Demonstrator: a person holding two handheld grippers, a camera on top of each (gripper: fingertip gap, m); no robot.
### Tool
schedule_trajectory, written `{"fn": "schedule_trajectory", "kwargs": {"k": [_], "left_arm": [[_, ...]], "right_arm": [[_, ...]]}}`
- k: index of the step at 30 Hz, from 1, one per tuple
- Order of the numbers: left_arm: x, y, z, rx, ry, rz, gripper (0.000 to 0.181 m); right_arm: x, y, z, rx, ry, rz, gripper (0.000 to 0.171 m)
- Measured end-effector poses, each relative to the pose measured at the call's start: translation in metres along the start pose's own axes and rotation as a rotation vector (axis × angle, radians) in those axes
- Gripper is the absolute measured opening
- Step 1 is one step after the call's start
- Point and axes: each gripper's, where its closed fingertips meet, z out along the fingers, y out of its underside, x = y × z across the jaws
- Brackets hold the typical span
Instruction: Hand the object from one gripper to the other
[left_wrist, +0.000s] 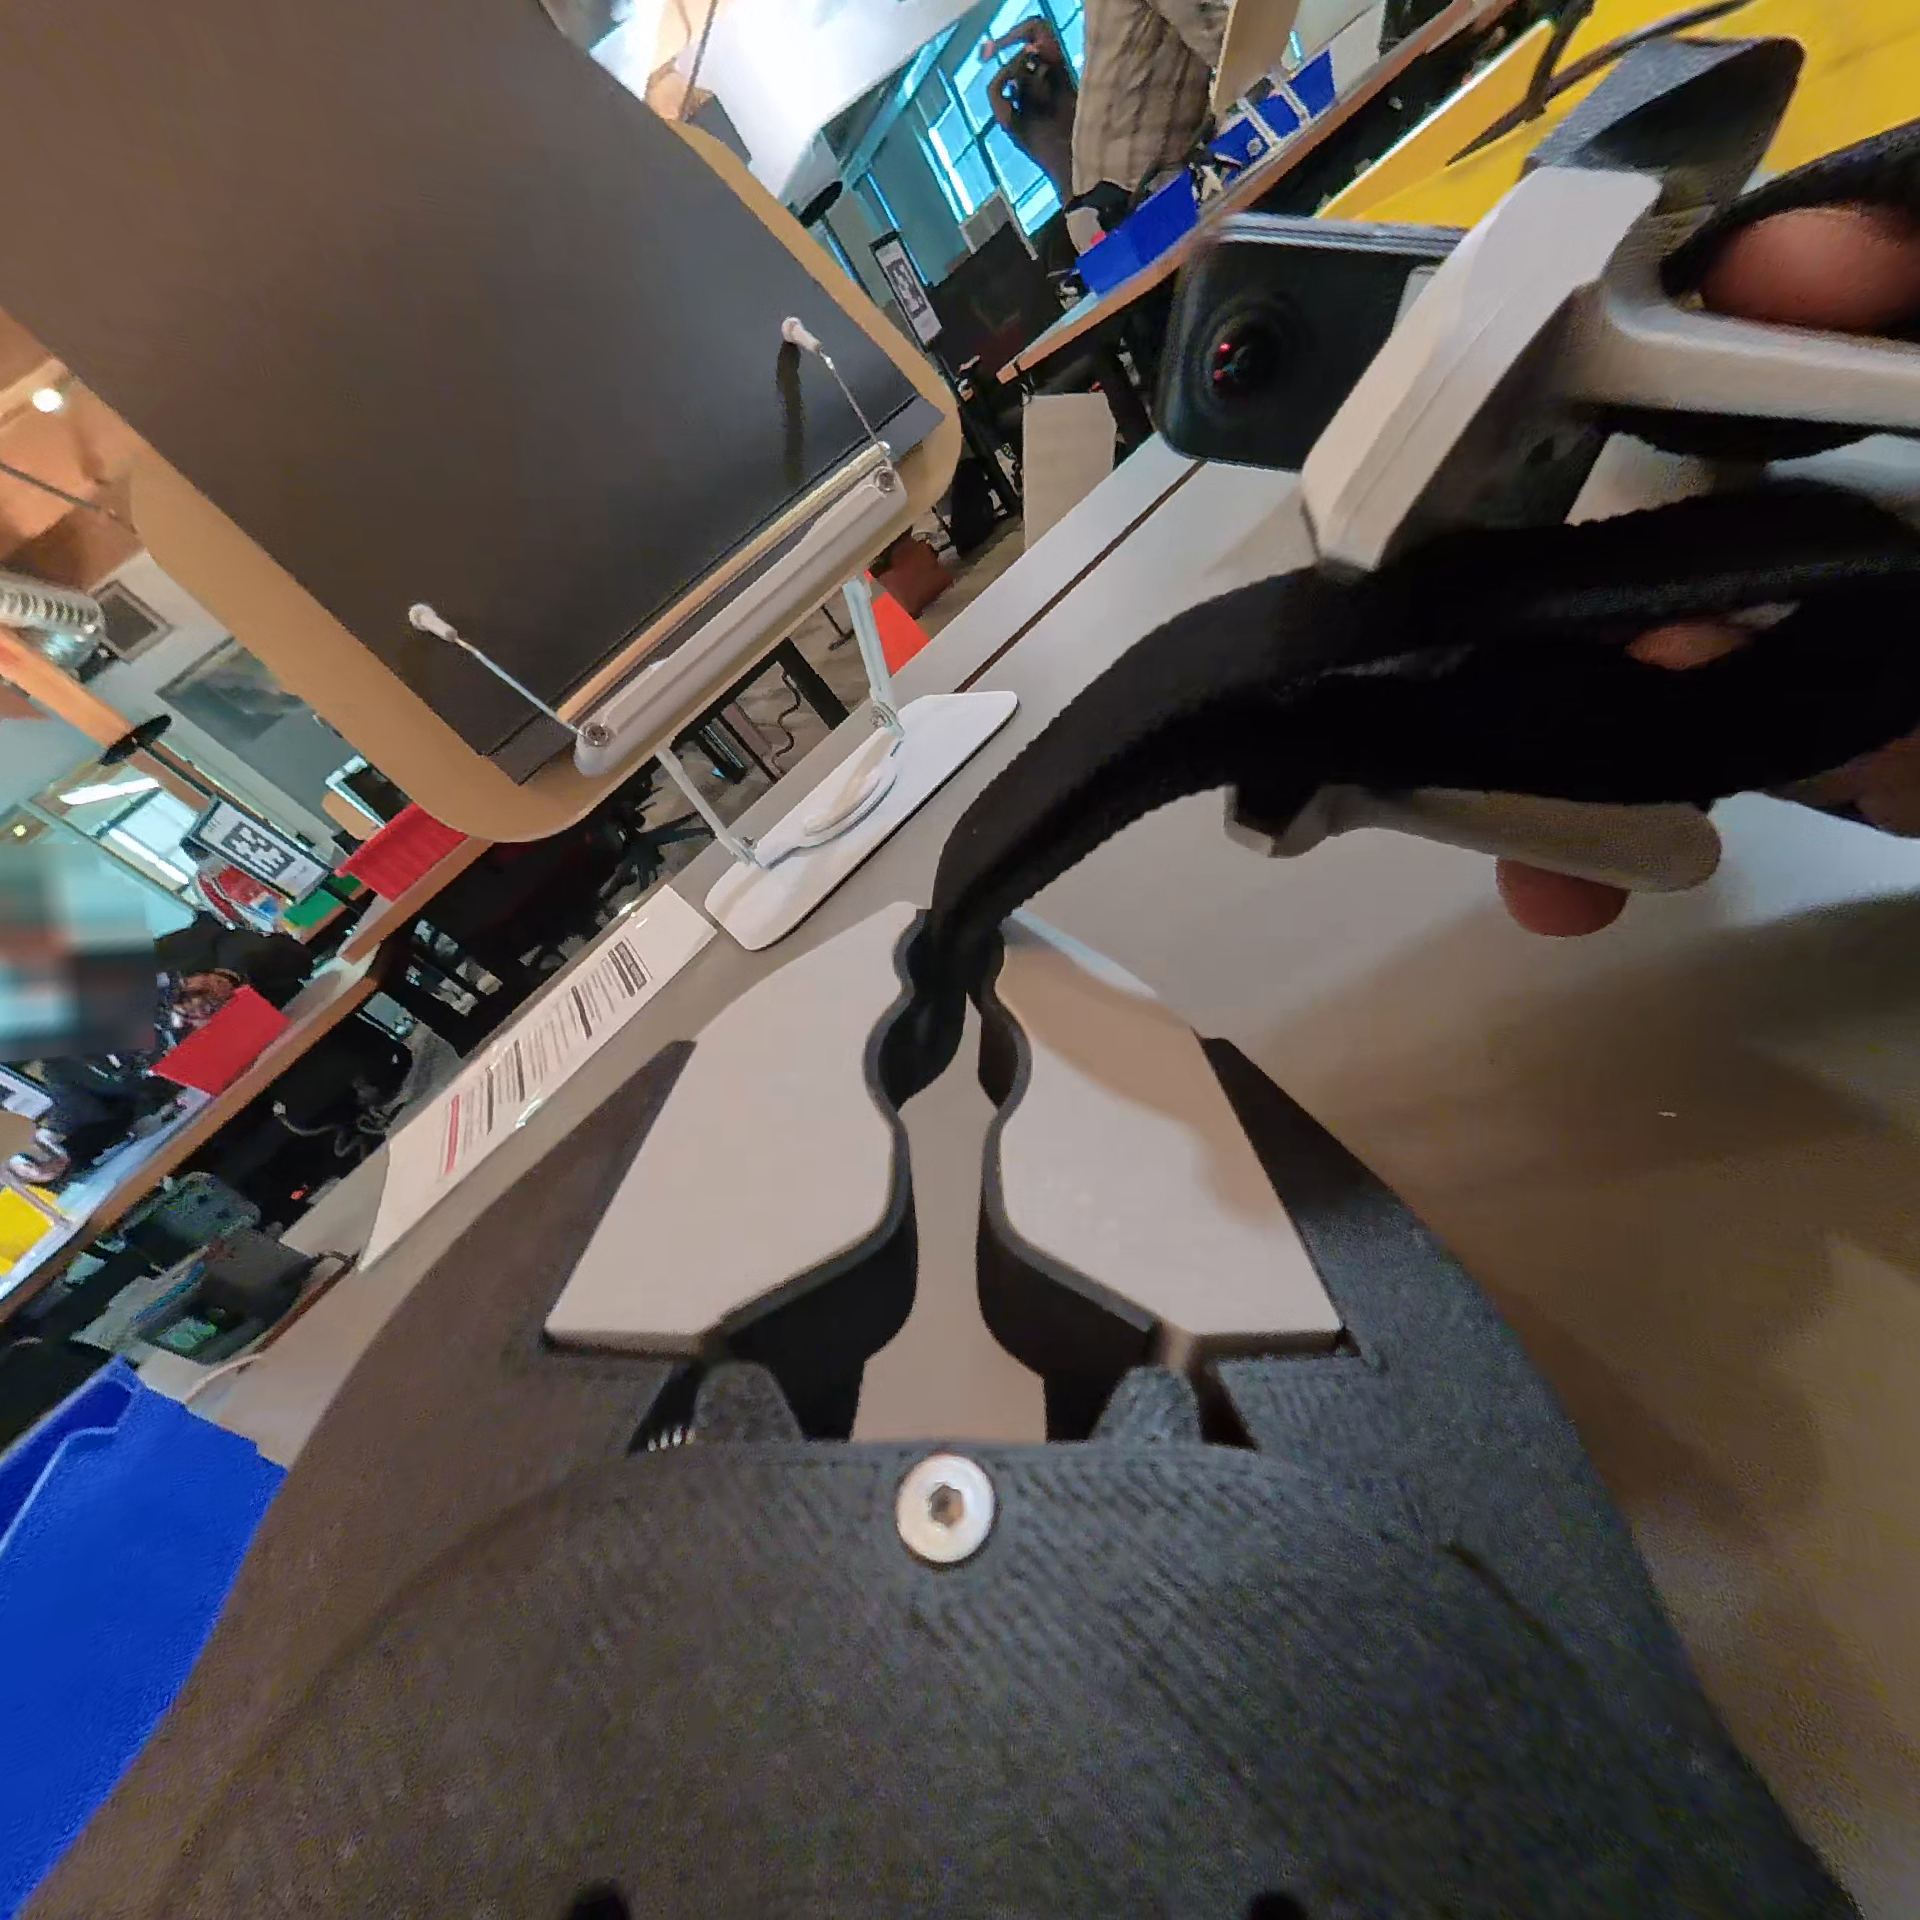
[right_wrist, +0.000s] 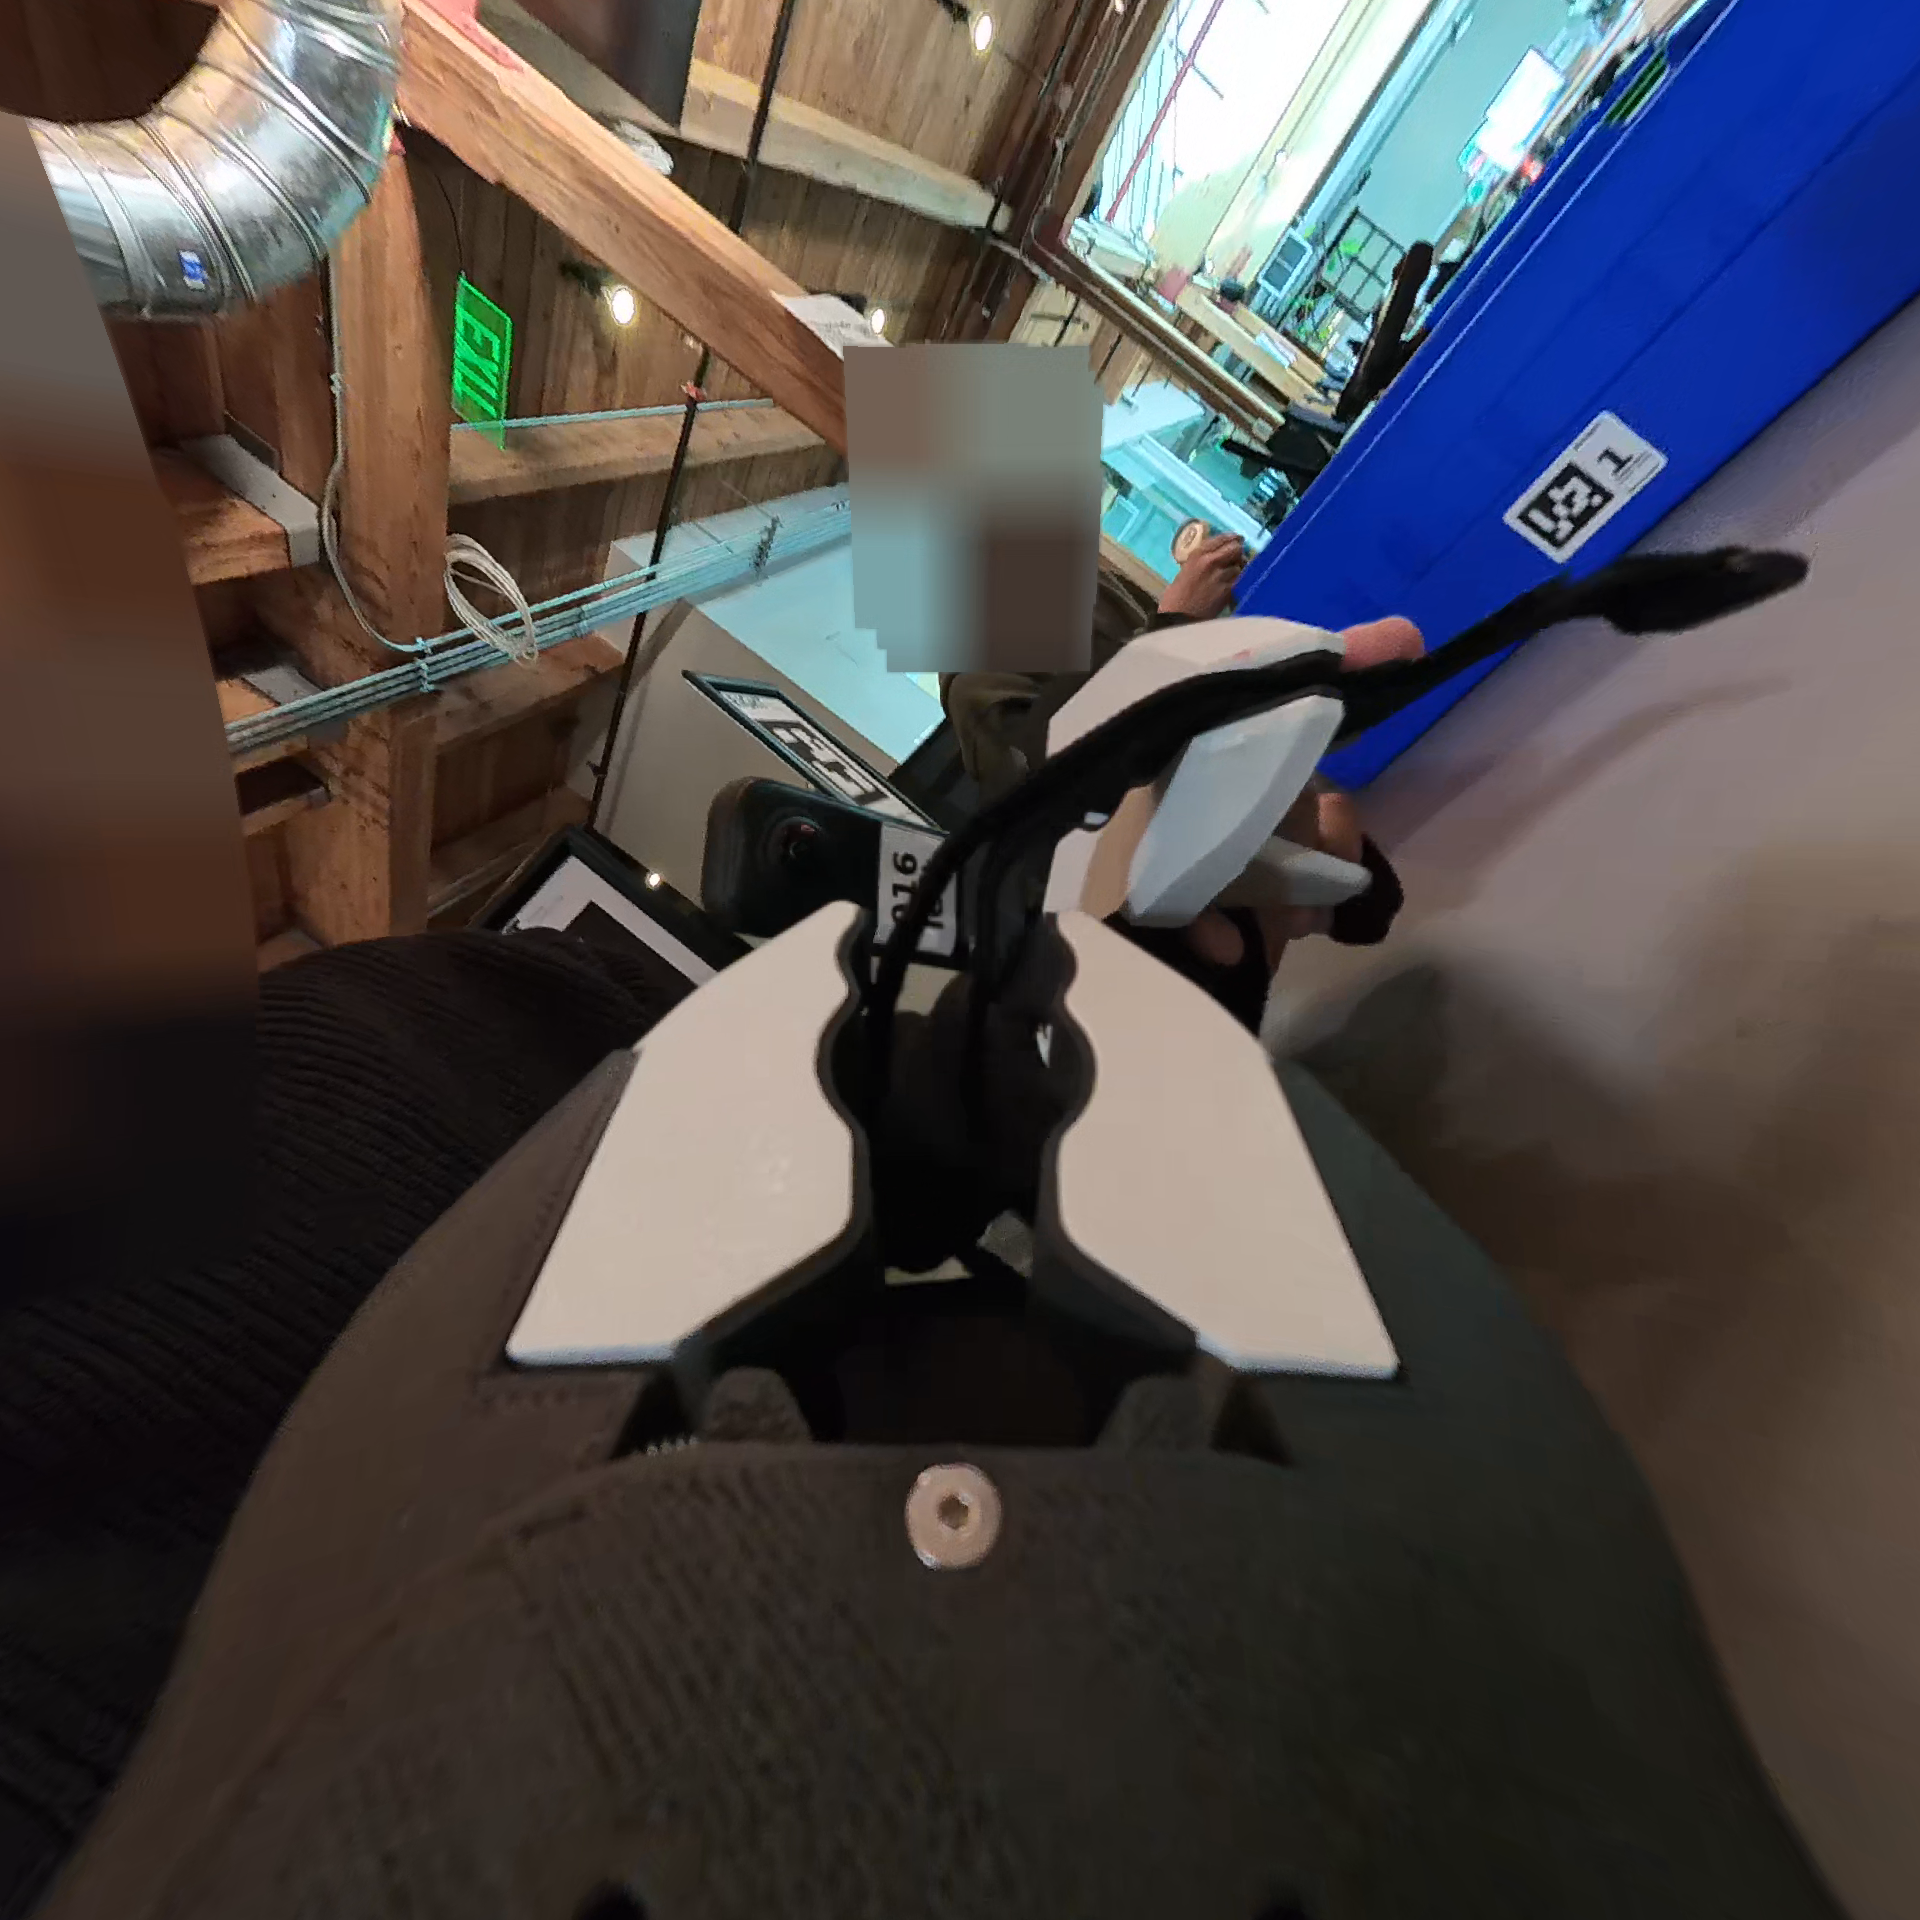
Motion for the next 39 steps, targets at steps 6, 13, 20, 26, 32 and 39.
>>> {"fn": "schedule_trajectory", "kwargs": {"k": [6,13,20,26,32,39], "left_arm": [[-0.014,0.001,-0.002,0.012,0.002,-0.224,0.005],[-0.027,0.000,-0.006,0.087,0.087,-0.626,0.005],[-0.018,-0.015,-0.011,0.193,0.301,-0.929,0.005],[-0.004,-0.033,-0.017,0.261,0.456,-0.997,0.005],[0.001,-0.036,-0.019,0.267,0.491,-0.981,0.005],[0.001,-0.039,-0.021,0.286,0.525,-1.016,0.006]], "right_arm": [[-0.008,-0.021,-0.010,0.106,-0.012,-0.038,0.045],[-0.013,-0.039,-0.023,0.186,0.055,-0.191,0.044],[0.006,-0.030,-0.018,0.093,0.257,-0.425,0.051],[0.018,-0.021,-0.015,0.000,0.369,-0.573,0.050],[0.024,-0.013,-0.012,-0.049,0.369,-0.556,0.041],[0.027,-0.001,-0.006,-0.116,0.366,-0.569,0.035]]}}
